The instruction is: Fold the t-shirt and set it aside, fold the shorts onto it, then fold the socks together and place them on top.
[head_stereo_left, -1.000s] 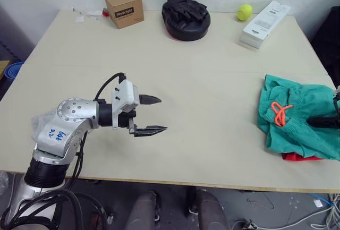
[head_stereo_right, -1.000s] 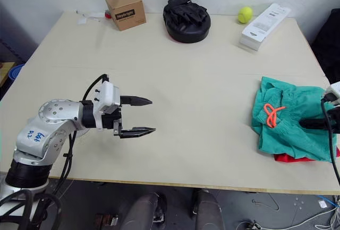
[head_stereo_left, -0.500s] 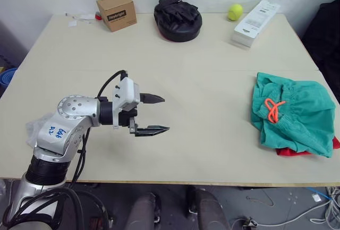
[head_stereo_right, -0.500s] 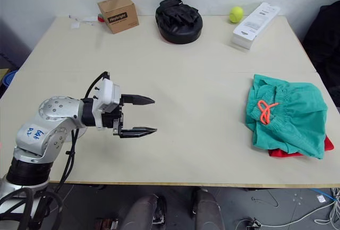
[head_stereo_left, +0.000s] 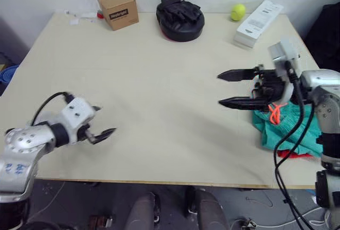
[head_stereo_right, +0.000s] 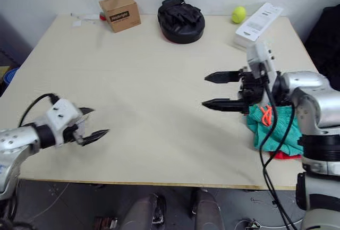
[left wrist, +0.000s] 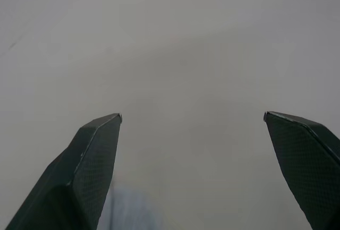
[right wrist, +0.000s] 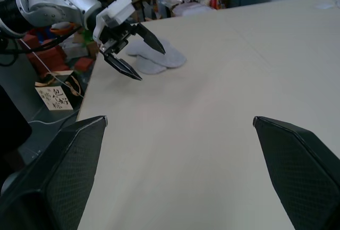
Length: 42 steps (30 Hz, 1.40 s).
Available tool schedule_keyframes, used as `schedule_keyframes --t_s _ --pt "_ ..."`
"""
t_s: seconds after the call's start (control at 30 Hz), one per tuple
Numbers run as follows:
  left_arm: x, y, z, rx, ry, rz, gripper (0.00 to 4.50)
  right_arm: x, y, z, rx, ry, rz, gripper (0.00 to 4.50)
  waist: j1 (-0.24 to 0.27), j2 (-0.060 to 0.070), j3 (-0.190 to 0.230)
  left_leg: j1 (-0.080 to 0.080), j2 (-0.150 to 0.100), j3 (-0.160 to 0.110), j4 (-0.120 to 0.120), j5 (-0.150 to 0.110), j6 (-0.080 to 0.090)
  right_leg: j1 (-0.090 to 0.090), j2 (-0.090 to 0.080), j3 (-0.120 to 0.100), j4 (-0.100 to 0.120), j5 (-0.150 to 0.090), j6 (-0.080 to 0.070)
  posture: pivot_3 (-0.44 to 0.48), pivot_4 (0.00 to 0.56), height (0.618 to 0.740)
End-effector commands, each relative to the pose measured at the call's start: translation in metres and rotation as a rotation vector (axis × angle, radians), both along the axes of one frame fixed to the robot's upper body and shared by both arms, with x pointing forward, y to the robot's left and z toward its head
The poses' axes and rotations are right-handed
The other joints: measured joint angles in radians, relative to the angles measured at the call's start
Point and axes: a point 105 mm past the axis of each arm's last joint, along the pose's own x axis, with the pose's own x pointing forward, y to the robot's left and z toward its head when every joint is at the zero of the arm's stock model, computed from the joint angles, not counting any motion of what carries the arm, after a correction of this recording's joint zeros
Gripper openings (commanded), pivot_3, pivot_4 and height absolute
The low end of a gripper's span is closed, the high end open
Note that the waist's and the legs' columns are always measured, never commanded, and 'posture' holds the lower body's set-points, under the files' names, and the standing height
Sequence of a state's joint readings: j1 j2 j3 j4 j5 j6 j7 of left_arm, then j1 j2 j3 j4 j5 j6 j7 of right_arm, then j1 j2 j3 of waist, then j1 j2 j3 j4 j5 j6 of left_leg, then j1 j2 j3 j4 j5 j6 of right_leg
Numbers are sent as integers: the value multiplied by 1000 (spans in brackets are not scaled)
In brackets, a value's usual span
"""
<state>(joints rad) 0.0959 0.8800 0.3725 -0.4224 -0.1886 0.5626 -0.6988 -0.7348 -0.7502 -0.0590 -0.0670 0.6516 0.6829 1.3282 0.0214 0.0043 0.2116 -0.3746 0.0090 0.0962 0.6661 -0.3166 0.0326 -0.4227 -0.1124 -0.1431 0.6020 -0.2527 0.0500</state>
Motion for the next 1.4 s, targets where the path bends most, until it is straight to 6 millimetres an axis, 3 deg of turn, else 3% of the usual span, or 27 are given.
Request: schedule_keyframes --t_s 0.03,0.17,0.37,0.67,0.77,1.07,1.17,1.27,1.4 --pt "-10 21 12 105 -79 110 4500 -10 20 9 12 -86 77 4488 4 -1 0 0 0 0 0 0 0 -1 0 0 0 0 0 0 150 740" --pt "-16 26 0 91 -59 153 4500 -18 29 3 6 -82 144 4488 5 -1 -1 -3 -1 0 0 -1 -2 -4 -2 1 1 0 0 0 150 740" --pt "-4 41 -4 3 -35 227 4500 -18 36 5 17 -81 156 4488 0 -2 -1 -2 -1 2 0 0 0 -6 -2 2 5 0 -1 0 150 740" --pt "2 64 -30 -182 130 342 4500 -19 35 4 20 -80 125 4488 -20 -3 -2 -2 -1 5 -1 0 1 -7 -2 4 9 -1 -1 0 150 740" --pt "3 72 -36 -217 162 380 3890 -22 37 7 28 -85 121 4500 -20 -4 -2 -1 -1 5 -1 0 0 -6 -2 4 8 -1 -1 0 150 740" --pt "5 74 -42 -295 209 395 956 -24 34 6 21 -102 92 4500 -22 -4 -2 2 -1 8 -1 -2 -4 -7 -2 7 9 -1 -2 0 150 740" --pt "11 59 -34 -351 209 348 12 -22 31 6 20 -103 60 4500 -22 -4 -2 2 -1 9 -1 -2 -4 -7 -2 8 9 -1 -2 0 150 740" --pt "16 24 -21 -361 219 203 12 -24 27 -3 -20 -114 47 4500 -13 -5 -3 2 -1 9 -1 -3 -5 -7 -2 8 9 -1 -2 0 150 740" --pt "23 -37 -4 -314 195 -72 12 -22 22 -10 -61 -141 4 4500 1 -6 -3 1 -2 10 -1 -4 -6 -7 -2 8 7 0 -1 0 150 740"
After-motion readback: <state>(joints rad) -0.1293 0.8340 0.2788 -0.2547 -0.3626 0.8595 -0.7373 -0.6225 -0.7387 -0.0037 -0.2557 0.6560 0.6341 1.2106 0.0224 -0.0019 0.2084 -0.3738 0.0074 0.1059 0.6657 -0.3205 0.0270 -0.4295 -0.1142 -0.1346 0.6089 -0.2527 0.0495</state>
